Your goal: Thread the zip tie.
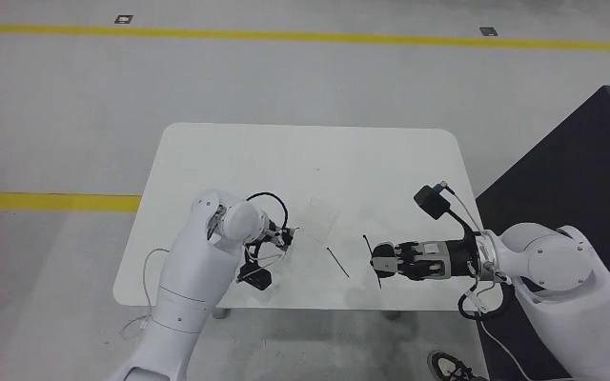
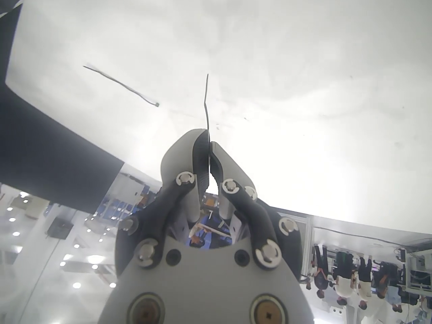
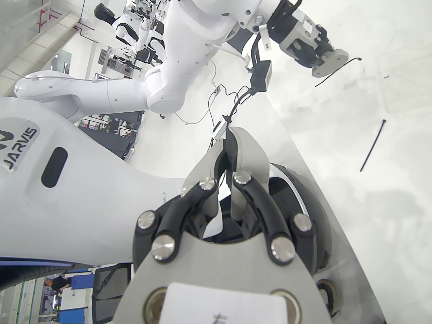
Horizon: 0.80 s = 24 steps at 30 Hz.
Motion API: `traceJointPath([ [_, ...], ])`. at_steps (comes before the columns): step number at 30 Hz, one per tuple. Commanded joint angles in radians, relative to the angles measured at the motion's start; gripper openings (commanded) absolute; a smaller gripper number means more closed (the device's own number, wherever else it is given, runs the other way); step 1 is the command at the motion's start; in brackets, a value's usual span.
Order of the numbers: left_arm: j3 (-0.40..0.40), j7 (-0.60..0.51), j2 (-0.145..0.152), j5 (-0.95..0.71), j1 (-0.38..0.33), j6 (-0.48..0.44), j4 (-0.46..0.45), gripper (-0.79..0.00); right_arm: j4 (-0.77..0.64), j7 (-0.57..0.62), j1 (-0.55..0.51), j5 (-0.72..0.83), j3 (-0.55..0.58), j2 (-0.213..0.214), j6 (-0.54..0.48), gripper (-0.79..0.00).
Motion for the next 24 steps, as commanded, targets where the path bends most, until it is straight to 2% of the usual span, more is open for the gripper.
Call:
traceJointPath([
  [1, 0.000, 0.001, 0.000, -0.001, 0.000, 0.002, 0.001, -0.785, 0.000, 0.000, 0.000, 0.000, 0.000, 0.000, 0.000, -0.785],
  [9, 0.002, -0.008, 0.000, 0.007, 0.003, 0.000, 0.001, -0.785, 0.000, 0.000, 0.000, 0.000, 0.000, 0.000, 0.000, -0.785],
  [11, 0.020, -0.113, 0.004, 0.159, 0.018, -0.048, -0.031, -0.785, 0.000, 0.000, 0.000, 0.000, 0.000, 0.000, 0.000, -0.785],
  [13, 0.049, -0.243, 0.006, 0.311, 0.048, -0.104, -0.099, -0.785, 0.000, 0.000, 0.000, 0.000, 0.000, 0.000, 0.000, -0.785],
  [18, 0.088, -0.536, 0.023, 0.655, 0.179, -0.156, -0.277, -0.785, 0.000, 0.000, 0.000, 0.000, 0.000, 0.000, 0.000, -0.785],
  [22, 0.091, -0.708, 0.033, 0.860, 0.269, -0.214, -0.360, -0.785, 0.000, 0.000, 0.000, 0.000, 0.000, 0.000, 0.000, -0.785],
  [24, 0.093, -0.784, 0.035, 0.899, 0.311, -0.244, -0.388, -0.785, 0.000, 0.000, 0.000, 0.000, 0.000, 0.000, 0.000, -0.785],
])
